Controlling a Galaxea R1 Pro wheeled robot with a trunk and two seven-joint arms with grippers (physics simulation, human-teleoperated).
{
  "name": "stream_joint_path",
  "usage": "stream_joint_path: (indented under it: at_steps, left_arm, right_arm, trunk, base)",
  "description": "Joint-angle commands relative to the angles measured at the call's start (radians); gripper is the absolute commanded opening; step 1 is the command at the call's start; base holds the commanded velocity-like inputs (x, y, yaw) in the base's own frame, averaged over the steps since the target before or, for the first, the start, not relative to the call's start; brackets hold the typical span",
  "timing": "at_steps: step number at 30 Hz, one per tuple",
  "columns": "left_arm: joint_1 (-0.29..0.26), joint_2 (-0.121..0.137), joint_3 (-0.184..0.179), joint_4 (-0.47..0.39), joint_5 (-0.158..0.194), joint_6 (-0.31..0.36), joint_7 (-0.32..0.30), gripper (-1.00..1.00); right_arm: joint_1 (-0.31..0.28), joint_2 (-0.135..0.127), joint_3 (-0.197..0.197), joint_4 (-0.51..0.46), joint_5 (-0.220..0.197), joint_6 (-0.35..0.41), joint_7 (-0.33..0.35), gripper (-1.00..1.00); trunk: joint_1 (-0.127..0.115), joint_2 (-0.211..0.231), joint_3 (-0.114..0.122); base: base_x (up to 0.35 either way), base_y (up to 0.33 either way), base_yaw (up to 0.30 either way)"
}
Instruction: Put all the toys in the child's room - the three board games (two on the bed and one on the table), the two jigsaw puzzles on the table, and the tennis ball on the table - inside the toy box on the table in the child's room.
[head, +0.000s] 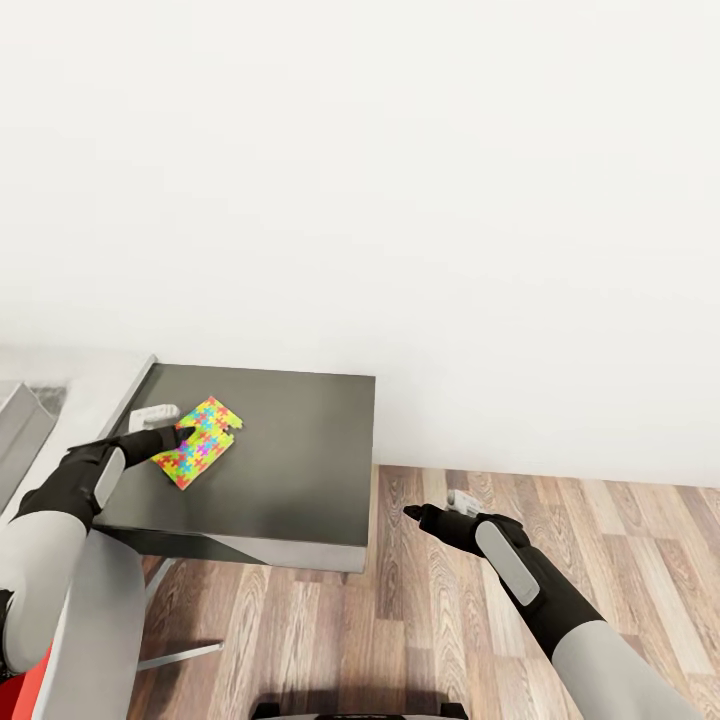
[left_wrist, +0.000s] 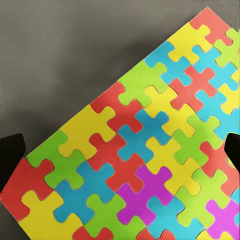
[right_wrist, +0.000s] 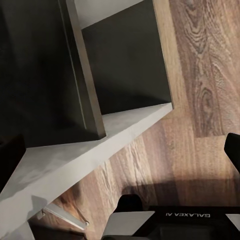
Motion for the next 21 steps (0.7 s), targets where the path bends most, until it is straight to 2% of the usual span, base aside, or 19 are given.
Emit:
stream_joint_path:
  at_steps: [1,16,21]
  left_arm:
    - [-0.001,0.000,0.006,-0.004,0.001,0.006,-0.005,1.00]
    - [0.024,0.000,0.010,-0.056,0.001,0.009,-0.010,1.00]
    - [0.028,0.001,0.037,-0.059,0.000,0.013,-0.010,1.00]
  right_arm:
    - [-0.001,-0.001,0.004,-0.002,-0.011,0.001,-0.010,1.00]
    - [-0.001,-0.001,0.004,-0.002,-0.011,0.001,-0.009,1.00]
    - [-0.001,-0.001,0.004,-0.003,-0.012,0.001,-0.009,1.00]
  trunk:
    - [0.001,-0.002,-0.001]
    - [0.001,-0.002,-0.001]
    - [0.001,-0.002,-0.001]
  base:
    - [0.000,0.000,0.000]
    - [0.000,0.000,0.000]
    - [0.000,0.000,0.000]
